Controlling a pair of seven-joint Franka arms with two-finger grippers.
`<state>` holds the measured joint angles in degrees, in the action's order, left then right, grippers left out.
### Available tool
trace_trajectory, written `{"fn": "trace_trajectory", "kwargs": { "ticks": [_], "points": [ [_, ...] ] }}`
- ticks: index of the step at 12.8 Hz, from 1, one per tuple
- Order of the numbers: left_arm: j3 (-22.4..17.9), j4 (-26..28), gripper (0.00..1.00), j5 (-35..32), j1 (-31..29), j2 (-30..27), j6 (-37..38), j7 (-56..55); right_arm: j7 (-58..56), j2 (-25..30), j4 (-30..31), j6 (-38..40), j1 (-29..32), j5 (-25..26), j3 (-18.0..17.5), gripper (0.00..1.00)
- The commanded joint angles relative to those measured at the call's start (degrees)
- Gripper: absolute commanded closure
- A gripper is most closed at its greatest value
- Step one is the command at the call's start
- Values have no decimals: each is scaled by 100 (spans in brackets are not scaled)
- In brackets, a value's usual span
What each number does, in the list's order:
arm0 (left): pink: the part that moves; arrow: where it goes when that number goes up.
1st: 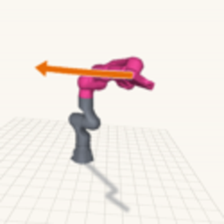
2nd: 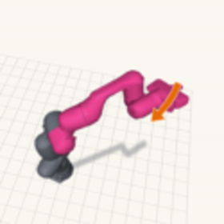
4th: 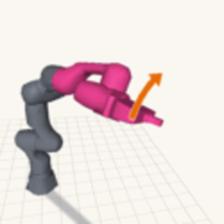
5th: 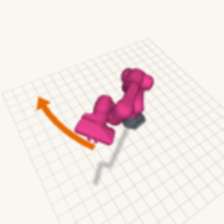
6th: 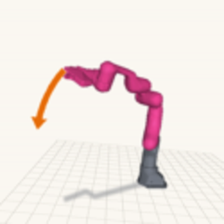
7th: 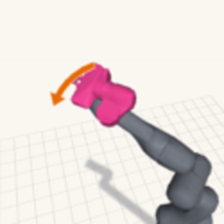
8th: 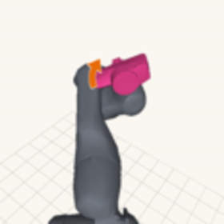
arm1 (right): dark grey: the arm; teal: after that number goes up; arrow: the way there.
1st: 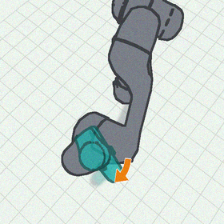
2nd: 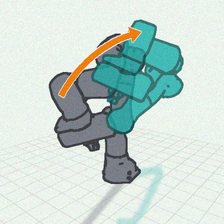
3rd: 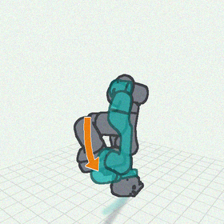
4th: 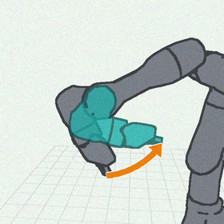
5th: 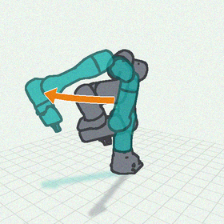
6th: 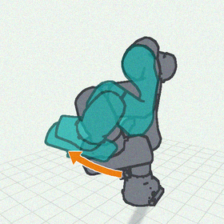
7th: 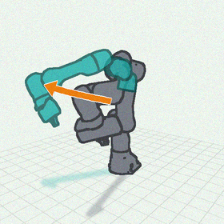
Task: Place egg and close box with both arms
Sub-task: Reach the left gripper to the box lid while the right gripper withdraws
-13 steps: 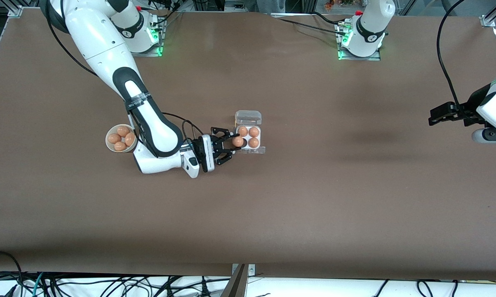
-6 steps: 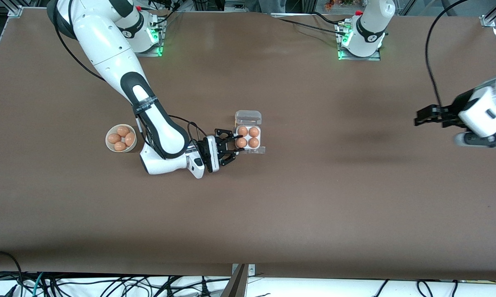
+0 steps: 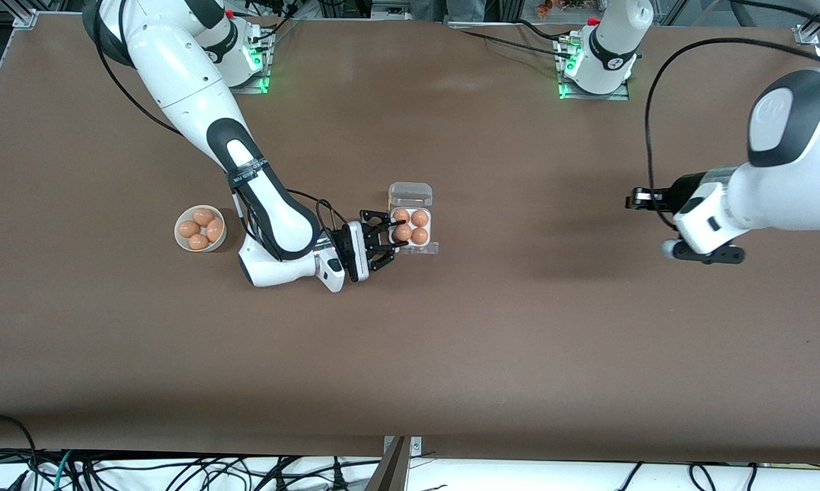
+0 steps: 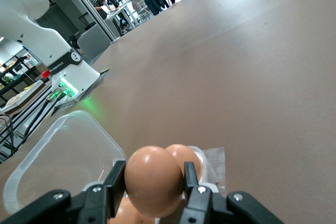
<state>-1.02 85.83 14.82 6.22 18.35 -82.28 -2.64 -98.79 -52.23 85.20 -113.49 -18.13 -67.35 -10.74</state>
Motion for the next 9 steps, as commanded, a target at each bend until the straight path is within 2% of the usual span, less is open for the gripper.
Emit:
{"fn": "trace_trajectory", "kwargs": {
  "ticks": [1,3,7,9],
  "points": [
    [373,-93,84,170,2,177,125,-420,9,-121,-170,-32,-68,-138,-16,57],
    [480,-119,86,555,160,370,116,-736,18,-121,-170,-67,-68,-242,-16,0],
    [489,-145,87,1591,371,713,72,-923,-9,-95,-214,-59,-7,-296,-7,0],
    [489,-145,88,2058,642,950,46,-1114,-17,-86,-468,11,37,-122,167,0]
  ]
}}
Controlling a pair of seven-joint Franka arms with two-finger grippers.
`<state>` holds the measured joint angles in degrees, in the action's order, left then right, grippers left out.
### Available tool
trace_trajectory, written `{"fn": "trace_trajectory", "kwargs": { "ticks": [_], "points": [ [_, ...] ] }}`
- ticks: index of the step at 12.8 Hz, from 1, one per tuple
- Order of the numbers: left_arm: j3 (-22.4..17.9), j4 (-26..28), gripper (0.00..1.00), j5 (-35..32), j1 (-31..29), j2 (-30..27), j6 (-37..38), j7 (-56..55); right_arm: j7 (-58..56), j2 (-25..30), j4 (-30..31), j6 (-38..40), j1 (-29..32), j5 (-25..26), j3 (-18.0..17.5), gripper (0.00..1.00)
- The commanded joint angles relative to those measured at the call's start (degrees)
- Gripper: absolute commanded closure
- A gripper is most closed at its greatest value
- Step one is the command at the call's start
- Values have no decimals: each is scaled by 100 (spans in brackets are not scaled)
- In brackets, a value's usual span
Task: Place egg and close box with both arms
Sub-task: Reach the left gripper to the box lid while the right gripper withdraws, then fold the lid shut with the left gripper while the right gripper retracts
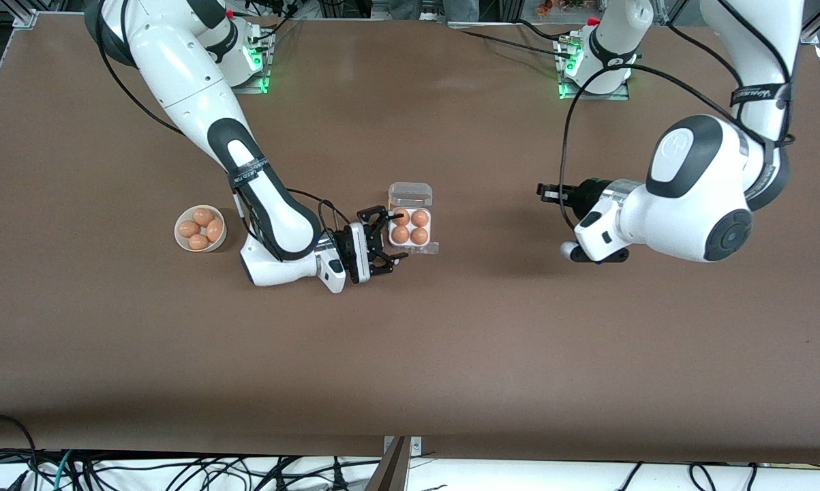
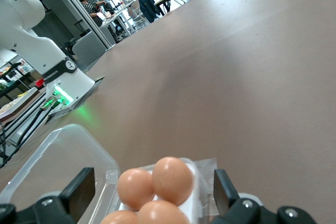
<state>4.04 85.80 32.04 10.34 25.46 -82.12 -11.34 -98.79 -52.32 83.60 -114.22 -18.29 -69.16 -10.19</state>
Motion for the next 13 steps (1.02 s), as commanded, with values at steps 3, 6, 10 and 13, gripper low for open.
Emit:
{"fn": "trace_trajectory", "kwargs": {
  "ticks": [3,6,10,13],
  "points": [
    [-18,-142,90,364,967,609,-671,-1052,52,-86,-625,671,403,604,263,0],
    [-26,-142,91,364,1662,820,-1121,-1730,332,-68,-906,1584,729,1236,561,0],
    [-26,-142,92,329,2287,935,-1298,-2328,1026,-42,-1459,3078,1020,2062,1123,0],
    [-26,-142,92,346,2463,1241,-1298,-2592,1186,19,-1645,3669,1020,2581,1668,0]
  ]
}}
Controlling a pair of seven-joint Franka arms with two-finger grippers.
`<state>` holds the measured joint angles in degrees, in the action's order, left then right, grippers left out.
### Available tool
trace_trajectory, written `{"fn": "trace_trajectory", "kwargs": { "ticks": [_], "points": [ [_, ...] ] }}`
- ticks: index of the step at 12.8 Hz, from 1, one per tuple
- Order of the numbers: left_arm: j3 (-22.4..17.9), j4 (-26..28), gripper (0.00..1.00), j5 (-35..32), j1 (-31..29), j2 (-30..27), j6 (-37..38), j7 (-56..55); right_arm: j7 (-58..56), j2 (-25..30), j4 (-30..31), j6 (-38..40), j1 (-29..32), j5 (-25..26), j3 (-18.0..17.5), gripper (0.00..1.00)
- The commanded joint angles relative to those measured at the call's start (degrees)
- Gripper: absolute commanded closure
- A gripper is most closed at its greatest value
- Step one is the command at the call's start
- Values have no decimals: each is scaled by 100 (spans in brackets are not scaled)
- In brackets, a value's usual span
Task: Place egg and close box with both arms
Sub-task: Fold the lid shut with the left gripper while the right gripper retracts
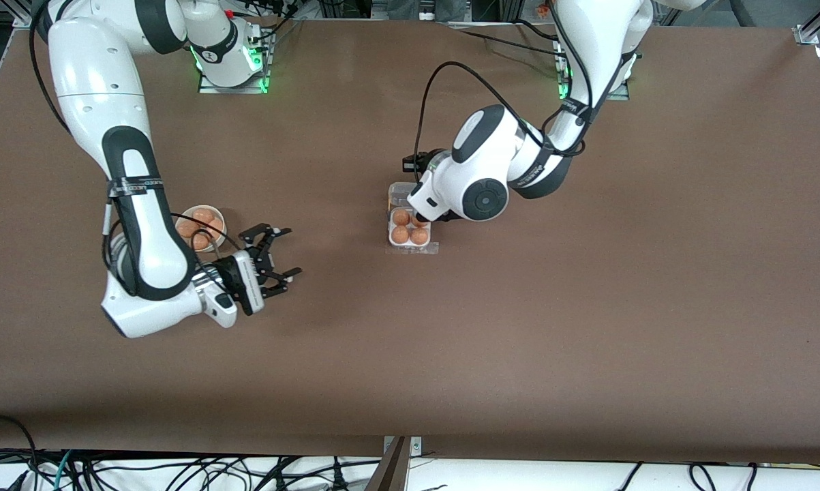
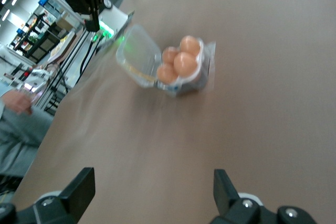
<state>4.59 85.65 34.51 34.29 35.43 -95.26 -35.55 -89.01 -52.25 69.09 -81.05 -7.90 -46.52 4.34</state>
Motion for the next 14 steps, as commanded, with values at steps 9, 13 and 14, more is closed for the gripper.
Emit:
{"fn": "trace_trajectory", "kwargs": {
  "ticks": [9,13,14],
  "points": [
    [-160,-233,92,-172,184,473,-880,-215,1785,1169,15,819,-142,1898,964,0],
    [-467,-671,86,-506,105,465,-810,-242,4208,2910,1253,-155,-212,3242,674,0],
    [-581,-751,85,-602,113,421,-783,-242,4912,3235,1561,-418,-212,3550,639,0]
  ]
}}
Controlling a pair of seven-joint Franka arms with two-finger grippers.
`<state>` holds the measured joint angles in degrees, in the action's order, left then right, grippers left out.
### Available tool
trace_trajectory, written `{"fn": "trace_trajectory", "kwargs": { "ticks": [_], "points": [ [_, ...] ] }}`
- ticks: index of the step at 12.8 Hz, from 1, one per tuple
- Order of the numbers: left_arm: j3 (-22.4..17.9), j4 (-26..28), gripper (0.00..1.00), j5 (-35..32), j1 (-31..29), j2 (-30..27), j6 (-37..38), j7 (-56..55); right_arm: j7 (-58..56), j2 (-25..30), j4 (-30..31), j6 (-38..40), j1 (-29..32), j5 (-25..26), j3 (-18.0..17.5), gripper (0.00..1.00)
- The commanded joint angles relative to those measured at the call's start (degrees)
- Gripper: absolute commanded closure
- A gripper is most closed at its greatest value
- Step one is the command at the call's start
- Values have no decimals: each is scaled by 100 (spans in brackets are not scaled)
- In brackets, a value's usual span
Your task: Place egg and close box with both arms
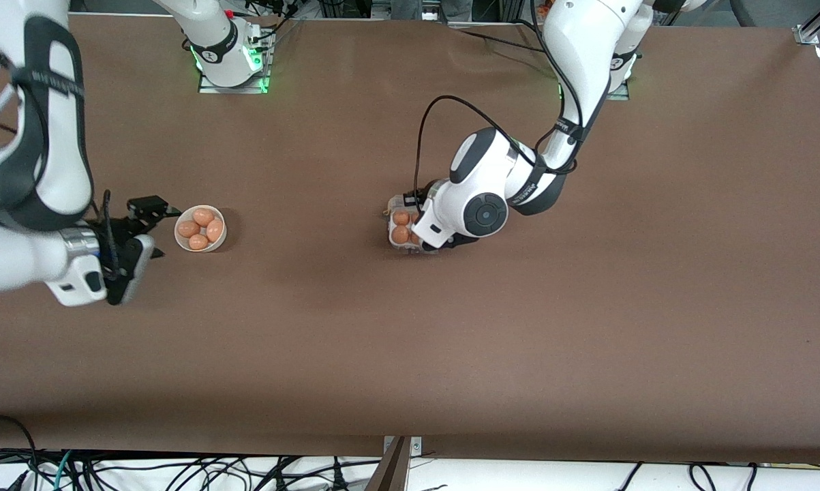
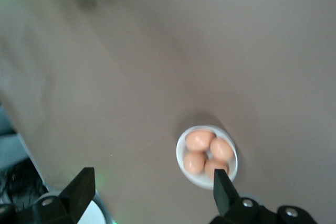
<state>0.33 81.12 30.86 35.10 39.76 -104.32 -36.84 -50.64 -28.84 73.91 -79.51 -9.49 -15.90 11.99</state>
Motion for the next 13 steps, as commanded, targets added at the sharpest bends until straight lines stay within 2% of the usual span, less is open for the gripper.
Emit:
{"fn": "trace_trajectory", "kwargs": {
  "ticks": [1,2,3,4,7,9,11,13],
  "points": [
    [-235,-377,83,-317,23,-117,296,-113,1639,1142,1281,-800,-35,657,-187,0],
    [-375,-534,82,-387,-12,-170,637,-96,2124,1309,1388,-985,-9,711,-188,0],
    [-524,-797,69,-518,-82,-205,1058,-69,2563,1476,1432,-1091,-9,842,-197,0],
    [-656,-1174,63,-763,-143,-223,1367,-43,3107,1670,1537,-1327,-9,965,-214,0],
    [-763,-1958,26,-1475,-687,-258,1572,-43,4244,2294,2081,-1925,236,1834,-556,0],
    [-763,-2073,4,-2073,-943,-416,1564,-43,4448,2497,2197,-2181,325,1793,-557,0],
    [-763,-2074,0,-2801,-1057,-504,1572,-25,4911,2559,2198,-2235,316,1801,-557,0],
    [-719,-2065,0,-3033,-1355,-626,1616,280,5527,2620,2171,-2218,334,1801,-635,0]
  ]
}}
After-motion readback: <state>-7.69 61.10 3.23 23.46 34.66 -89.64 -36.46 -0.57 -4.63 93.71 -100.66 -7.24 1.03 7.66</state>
